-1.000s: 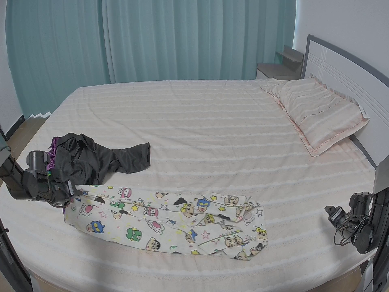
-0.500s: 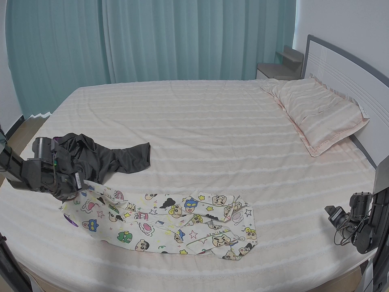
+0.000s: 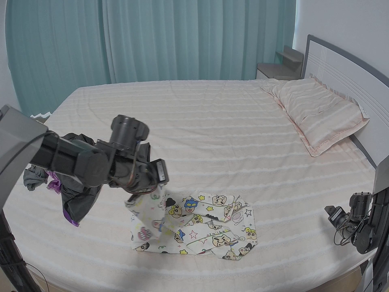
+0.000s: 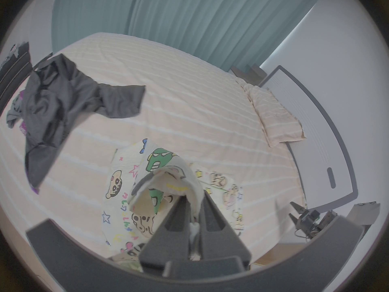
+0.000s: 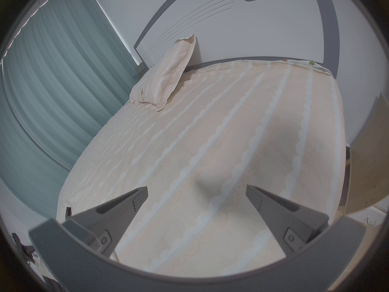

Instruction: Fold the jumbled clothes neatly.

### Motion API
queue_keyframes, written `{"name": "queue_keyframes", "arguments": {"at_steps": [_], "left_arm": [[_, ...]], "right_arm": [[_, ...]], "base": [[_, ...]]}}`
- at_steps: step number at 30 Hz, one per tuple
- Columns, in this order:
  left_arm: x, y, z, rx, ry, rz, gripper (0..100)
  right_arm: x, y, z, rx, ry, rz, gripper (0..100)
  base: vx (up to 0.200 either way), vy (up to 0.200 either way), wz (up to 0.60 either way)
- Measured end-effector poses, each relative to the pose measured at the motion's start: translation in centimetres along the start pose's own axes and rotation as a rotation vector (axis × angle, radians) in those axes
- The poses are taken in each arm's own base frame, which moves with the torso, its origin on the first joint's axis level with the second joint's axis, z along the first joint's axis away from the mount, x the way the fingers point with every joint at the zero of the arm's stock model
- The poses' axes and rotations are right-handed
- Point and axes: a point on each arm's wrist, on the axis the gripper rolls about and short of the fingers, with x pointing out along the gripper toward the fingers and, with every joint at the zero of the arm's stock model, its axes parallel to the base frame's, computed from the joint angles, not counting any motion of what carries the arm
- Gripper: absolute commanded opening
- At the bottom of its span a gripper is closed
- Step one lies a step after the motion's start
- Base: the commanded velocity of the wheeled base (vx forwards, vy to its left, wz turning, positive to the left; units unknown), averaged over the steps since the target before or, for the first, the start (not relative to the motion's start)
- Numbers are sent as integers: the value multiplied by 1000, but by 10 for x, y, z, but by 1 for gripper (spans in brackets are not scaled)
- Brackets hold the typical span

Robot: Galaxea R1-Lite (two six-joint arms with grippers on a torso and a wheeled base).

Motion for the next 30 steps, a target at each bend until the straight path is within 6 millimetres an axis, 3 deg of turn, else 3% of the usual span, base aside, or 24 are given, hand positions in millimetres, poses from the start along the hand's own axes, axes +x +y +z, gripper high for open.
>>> {"name": "queue_keyframes", "arguments": {"at_steps": [4,9,14,22,30], "left_arm": [[18,-39,-3,9,16,-53,0],[39,-68,-13,34,71,-128,0],[48,-76,-20,47,166,-238,0],[50,-82,-5,76,154,-397,0],[62,-82,-3,67,181,-460,0]], "right_arm": [[0,0,0,-1,1,-1,100],[1,0,-1,-3,2,-3,100],[3,0,-1,-2,-9,4,100],[6,-2,-5,-11,5,-12,100],[6,-1,-6,-14,5,-14,100]], "base": [[0,0,0],[0,0,0],[0,0,0],[0,0,0],[0,0,0]]}}
